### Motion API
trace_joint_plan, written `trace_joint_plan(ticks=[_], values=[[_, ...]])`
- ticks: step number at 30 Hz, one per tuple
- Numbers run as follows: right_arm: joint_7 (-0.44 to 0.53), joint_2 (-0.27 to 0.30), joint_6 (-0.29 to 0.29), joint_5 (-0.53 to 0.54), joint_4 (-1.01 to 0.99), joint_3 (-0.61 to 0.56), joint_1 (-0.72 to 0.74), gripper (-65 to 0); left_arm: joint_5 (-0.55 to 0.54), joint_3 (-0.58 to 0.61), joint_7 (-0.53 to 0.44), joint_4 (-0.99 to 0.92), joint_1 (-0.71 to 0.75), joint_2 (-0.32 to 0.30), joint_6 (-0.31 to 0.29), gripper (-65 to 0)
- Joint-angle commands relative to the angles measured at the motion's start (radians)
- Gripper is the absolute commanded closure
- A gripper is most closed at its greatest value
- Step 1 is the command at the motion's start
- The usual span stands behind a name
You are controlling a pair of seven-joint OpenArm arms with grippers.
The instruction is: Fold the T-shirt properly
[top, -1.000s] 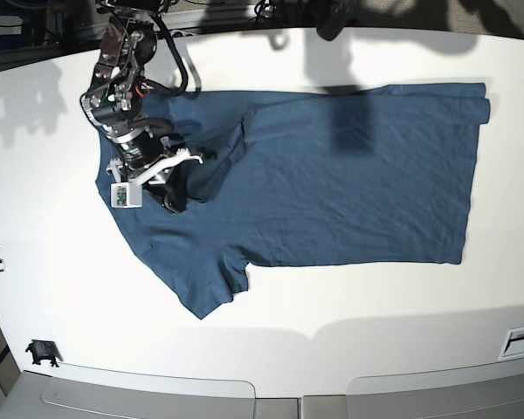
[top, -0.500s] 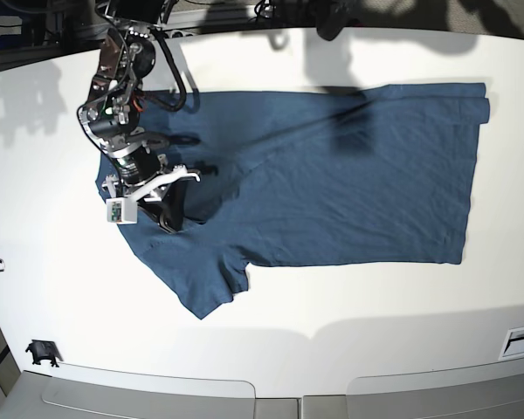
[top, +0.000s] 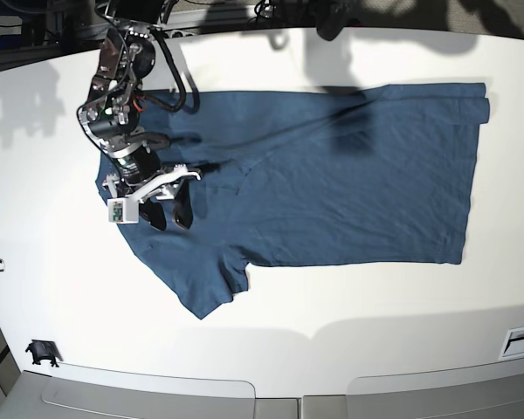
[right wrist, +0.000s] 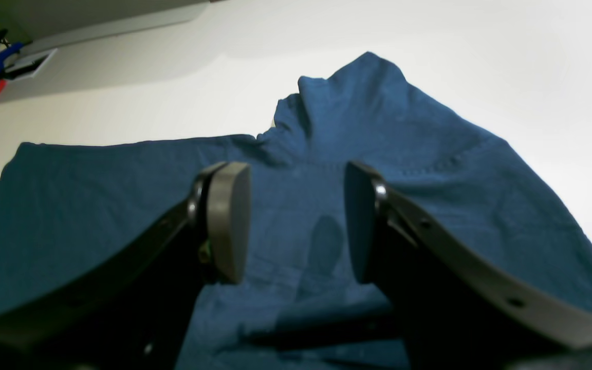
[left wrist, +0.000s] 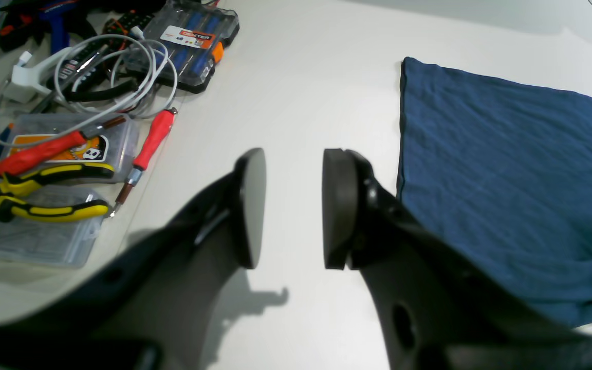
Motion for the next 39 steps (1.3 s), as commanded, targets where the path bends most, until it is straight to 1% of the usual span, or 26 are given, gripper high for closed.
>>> trace_joint_plan(ticks=[1, 3, 4, 5, 7, 8, 10, 12, 16, 20, 23, 27, 29, 31, 36, 39], values=[[0.011, 0.006, 0.001, 0.019, 0.016, 0.003, 0.016, -27.9, -0.041, -0.008, -0.011, 0.014, 0.005, -0.023, -0.007, -16.8], [-0.041, 0.006, 0.001, 0.027, 0.016, 0.003, 0.016, -26.8, -0.076, 0.012, 0.010, 0.014, 0.005, -0.023, -0.012, -16.4], [-0.070, 0.006, 0.000, 0.032, 0.017, 0.003, 0.016, -23.2, -0.082, 0.027, 0.021, 0.014, 0.005, -0.023, -0.026, -15.0], [-0.099, 0.006, 0.001, 0.042, 0.019, 0.003, 0.016, -17.4, -0.081, 0.048, 0.029, 0.014, 0.005, -0.023, -0.058, -12.1], [-0.146, 0.006, 0.001, 0.074, 0.027, 0.011, 0.016, -3.4, -0.080, 0.104, 0.045, 0.014, 0.005, -0.023, -0.058, -2.3], [-0.169, 0.006, 0.001, 0.092, 0.035, 0.017, 0.016, 0.0, -0.080, 0.138, 0.047, 0.014, 0.005, -0.023, -0.058, 0.0], [-0.199, 0.006, 0.002, 0.113, 0.060, 0.039, 0.015, 0.0, -0.080, 0.206, 0.047, 0.014, 0.005, -0.023, -0.058, 0.0], [-0.200, 0.006, 0.002, 0.112, 0.092, 0.073, 0.013, 0.0, -0.069, 0.267, 0.045, 0.014, 0.001, -0.023, -0.058, 0.0], [-0.204, 0.009, 0.002, 0.113, 0.149, 0.175, 0.009, 0.0, 0.054, 0.375, 0.042, 0.014, -0.032, -0.023, -0.058, 0.0], [-0.217, 0.040, 0.002, 0.168, 0.156, 0.266, -0.028, 0.0, 0.139, 0.470, 0.042, 0.014, -0.065, -0.023, -0.058, 0.0], [-0.219, 0.068, 0.002, 0.180, 0.156, 0.286, -0.090, 0.0, 0.198, 0.537, 0.039, 0.014, -0.082, -0.023, -0.058, 0.0], [-0.206, 0.097, 0.003, 0.169, 0.156, 0.283, -0.190, 0.0, 0.306, 0.627, -0.032, 0.014, -0.101, -0.022, -0.054, 0.0], [-0.177, 0.097, 0.002, 0.134, 0.154, 0.283, -0.230, 0.0, 0.365, 0.672, -0.057, 0.014, -0.111, -0.022, -0.010, 0.0], [-0.148, 0.097, 0.001, 0.106, 0.139, 0.283, -0.263, 0.0, 0.401, 0.712, -0.057, 0.014, -0.119, -0.023, 0.023, 0.0], [-0.141, 0.098, 0.000, 0.093, 0.017, 0.283, -0.289, 0.0, 0.473, 0.765, -0.055, 0.013, -0.119, -0.022, 0.055, 0.0], [-0.116, 0.108, 0.000, 0.093, -0.104, 0.283, -0.289, 0.0, 0.482, 0.765, -0.033, 0.013, -0.119, -0.023, 0.092, 0.0]])
